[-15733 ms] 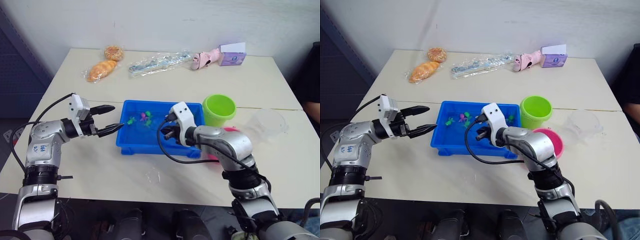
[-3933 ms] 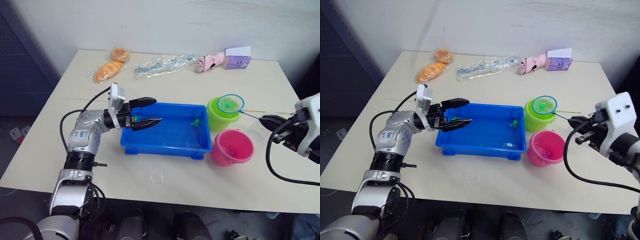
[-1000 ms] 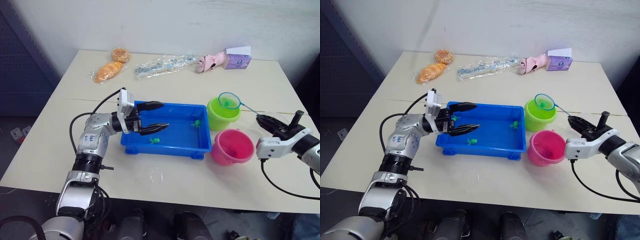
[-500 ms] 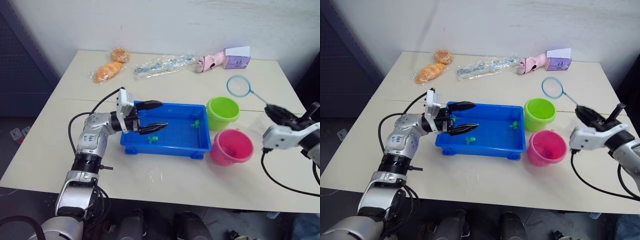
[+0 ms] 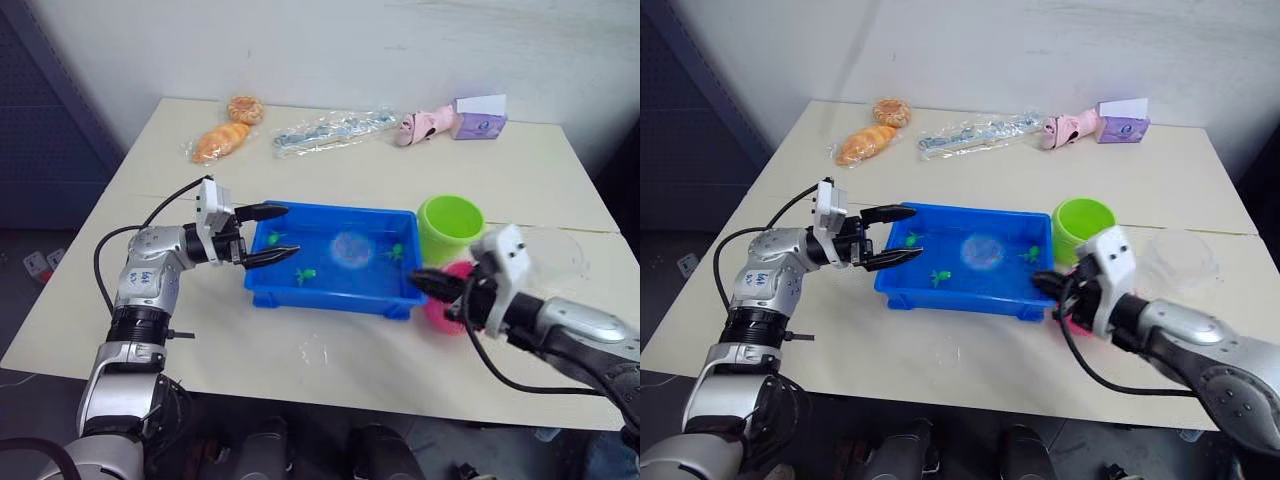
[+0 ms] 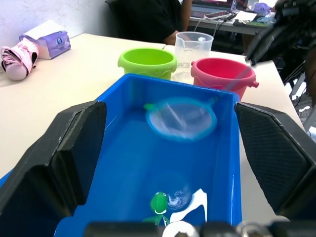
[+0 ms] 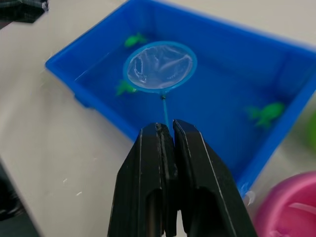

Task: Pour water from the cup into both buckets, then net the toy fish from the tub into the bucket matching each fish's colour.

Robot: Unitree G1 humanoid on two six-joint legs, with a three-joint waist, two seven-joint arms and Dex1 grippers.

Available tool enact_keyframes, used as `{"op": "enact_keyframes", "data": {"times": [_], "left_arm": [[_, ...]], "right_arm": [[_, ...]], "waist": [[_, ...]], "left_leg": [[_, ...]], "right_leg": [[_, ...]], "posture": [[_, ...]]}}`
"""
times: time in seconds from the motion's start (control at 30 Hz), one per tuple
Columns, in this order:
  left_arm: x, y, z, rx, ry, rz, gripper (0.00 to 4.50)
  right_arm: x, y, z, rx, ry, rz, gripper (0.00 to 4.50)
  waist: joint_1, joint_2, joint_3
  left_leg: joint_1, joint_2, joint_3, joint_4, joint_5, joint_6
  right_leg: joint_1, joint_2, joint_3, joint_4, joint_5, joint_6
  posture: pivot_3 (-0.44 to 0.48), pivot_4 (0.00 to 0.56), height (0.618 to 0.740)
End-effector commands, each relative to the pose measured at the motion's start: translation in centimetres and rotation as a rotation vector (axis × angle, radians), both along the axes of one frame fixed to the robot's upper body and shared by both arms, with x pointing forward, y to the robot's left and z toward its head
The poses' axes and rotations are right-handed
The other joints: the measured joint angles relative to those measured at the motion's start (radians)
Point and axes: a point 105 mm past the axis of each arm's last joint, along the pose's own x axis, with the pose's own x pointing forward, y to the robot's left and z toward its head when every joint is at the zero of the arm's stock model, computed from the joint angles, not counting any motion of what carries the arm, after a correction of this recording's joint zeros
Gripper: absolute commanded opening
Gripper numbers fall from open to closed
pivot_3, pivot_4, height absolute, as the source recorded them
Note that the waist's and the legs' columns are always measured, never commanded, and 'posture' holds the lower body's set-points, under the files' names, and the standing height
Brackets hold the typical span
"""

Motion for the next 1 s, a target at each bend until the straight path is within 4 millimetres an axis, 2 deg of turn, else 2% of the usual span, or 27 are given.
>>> {"op": "enact_keyframes", "data": {"times": [0.03,0.17,0.37,0.8,1.0], "left_arm": [[-0.2,0.2,1.1,-0.003,-0.043,-0.002,4.46],[-0.3,0.1,1.1,0.003,-0.043,-0.002,4.46],[-0.3,-0.1,1.1,0.007,-0.044,-0.004,4.46],[-0.4,-0.7,0.8,0.013,-0.034,-0.028,4.46],[-0.4,-0.8,0.6,0.01,-0.031,-0.028,4.46]], "right_arm": [[-0.1,0.8,-0.7,0.067,0.144,-0.074,0.0],[0.2,1.1,-1.6,0.072,0.285,-0.151,0.0],[1.8,-0.7,-1.8,0.018,0.34,-0.335,0.0],[4.5,-2.7,-0.8,-0.031,0.257,-0.521,0.0],[5.4,-2.6,-0.5,-0.038,0.192,-0.548,0.0]], "waist": [[-0.001,0.0,0.0],[-0.002,0.0,0.0],[-0.002,0.0,0.0],[-0.001,0.0,0.0],[0.001,0.0,0.0]], "left_leg": [[0.0,0.0,0.0,0.0,0.0,0.0],[0.0,0.0,0.001,0.0,0.0,0.0],[-0.001,0.0,0.001,0.0,0.0,0.0],[-0.002,0.0,0.001,0.0,0.0,0.0],[-0.003,0.0,0.001,0.0,0.0,0.001]], "right_leg": [[0.0,0.0,0.0,0.0,0.0,0.0],[0.0,0.0,-0.001,0.0,0.0,0.0],[0.0,0.0,-0.001,0.0,0.0,0.0],[-0.002,0.001,-0.001,-0.001,0.0,0.0],[-0.002,0.0,-0.001,-0.001,0.0,0.0]], "posture": [[0.0,0.15,0.74],[0.0,0.15,0.74],[0.0,0.15,0.74],[0.0,0.15,0.74],[0.0,0.15,0.74]]}}
